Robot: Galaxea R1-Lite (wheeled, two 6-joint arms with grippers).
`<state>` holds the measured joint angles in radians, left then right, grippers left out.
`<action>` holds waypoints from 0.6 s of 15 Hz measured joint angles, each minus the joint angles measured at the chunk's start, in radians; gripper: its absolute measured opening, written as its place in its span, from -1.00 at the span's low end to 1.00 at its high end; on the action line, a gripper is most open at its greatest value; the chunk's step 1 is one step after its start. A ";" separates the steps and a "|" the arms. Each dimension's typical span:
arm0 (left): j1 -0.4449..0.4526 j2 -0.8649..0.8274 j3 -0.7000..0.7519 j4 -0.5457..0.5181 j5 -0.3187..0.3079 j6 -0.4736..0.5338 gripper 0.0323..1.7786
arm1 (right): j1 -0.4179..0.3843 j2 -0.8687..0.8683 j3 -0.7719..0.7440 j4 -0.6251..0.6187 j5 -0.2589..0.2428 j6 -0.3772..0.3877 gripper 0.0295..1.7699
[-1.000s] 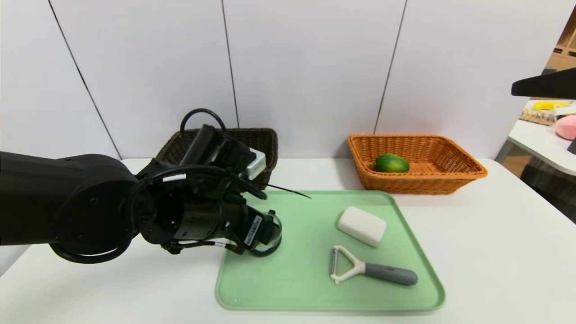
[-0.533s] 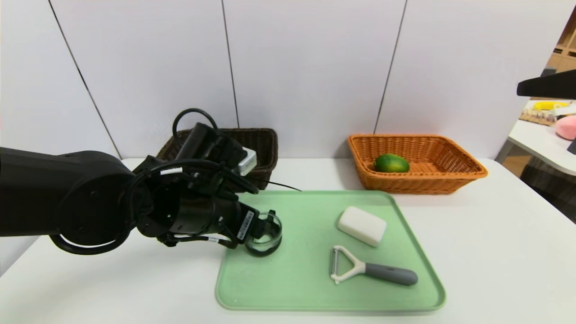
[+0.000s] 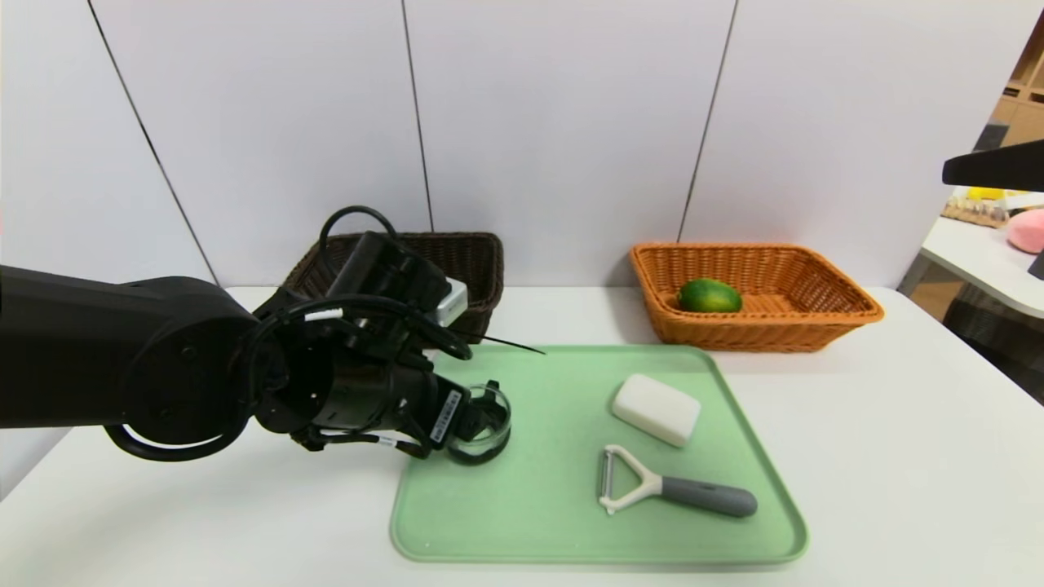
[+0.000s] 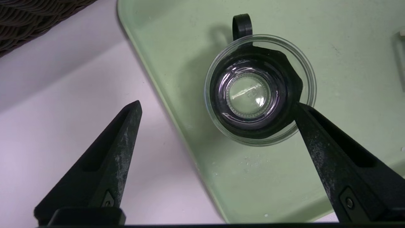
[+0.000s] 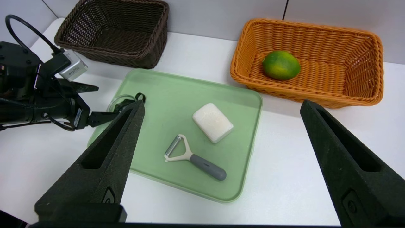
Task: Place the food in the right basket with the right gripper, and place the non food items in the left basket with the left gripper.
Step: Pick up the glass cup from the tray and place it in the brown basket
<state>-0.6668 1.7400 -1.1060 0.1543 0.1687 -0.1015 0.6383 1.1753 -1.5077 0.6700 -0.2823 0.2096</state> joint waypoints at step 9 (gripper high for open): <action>-0.013 0.037 -0.033 -0.003 0.030 -0.014 0.90 | -0.010 -0.030 0.039 0.000 0.000 0.001 0.91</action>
<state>-0.6802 1.7766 -1.1387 0.1509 0.1985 -0.1160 0.6287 1.1449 -1.4687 0.6700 -0.2823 0.2102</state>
